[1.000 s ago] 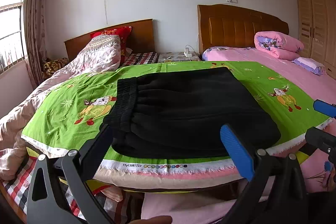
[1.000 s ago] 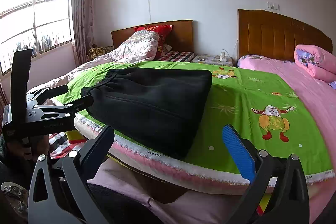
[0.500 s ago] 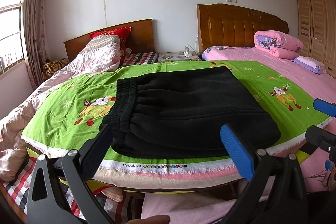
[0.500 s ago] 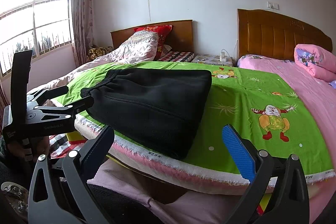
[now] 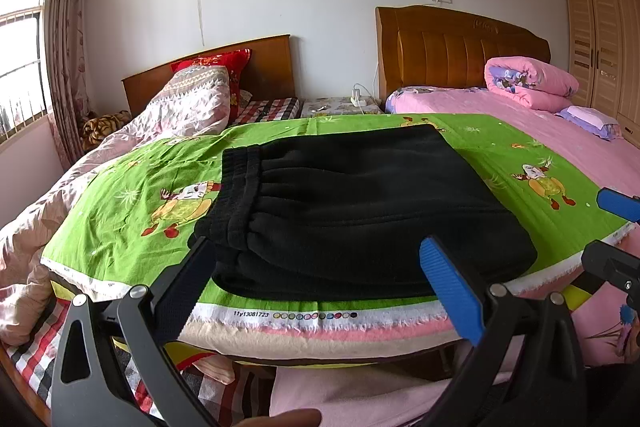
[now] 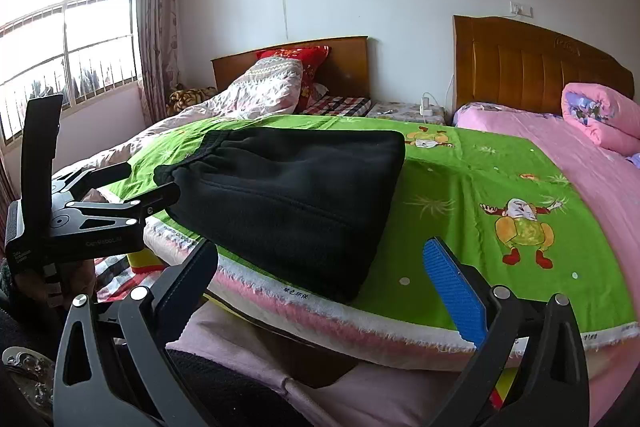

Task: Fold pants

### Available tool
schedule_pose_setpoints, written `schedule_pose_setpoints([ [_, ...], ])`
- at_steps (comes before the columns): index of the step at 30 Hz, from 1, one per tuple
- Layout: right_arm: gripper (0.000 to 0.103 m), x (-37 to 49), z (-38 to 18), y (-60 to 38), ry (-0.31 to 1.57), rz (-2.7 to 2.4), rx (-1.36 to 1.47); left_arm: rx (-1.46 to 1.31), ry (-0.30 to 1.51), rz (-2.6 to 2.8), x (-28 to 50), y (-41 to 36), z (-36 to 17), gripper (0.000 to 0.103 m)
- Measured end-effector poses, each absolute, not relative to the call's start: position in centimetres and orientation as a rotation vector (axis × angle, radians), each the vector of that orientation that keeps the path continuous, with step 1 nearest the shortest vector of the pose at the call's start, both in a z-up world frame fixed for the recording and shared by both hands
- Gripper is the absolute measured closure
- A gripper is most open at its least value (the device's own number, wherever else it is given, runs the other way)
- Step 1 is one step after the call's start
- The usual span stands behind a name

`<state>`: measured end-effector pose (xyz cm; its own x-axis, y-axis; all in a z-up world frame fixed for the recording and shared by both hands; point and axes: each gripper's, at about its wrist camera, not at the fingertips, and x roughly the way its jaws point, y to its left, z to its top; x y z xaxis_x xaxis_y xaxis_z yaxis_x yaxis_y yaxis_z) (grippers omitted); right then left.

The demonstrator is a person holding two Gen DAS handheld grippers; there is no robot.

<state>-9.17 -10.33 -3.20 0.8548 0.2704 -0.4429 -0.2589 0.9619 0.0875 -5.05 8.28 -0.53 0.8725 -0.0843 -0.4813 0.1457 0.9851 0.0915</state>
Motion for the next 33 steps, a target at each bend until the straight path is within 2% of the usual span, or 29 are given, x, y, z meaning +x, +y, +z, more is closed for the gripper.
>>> schedule_pose_setpoints([
  [33, 0.004, -9.24, -3.24, -10.24, 0.471, 0.28, 0.027, 0.14, 0.496, -0.11, -4.91, 8.79, -0.86, 0.001],
])
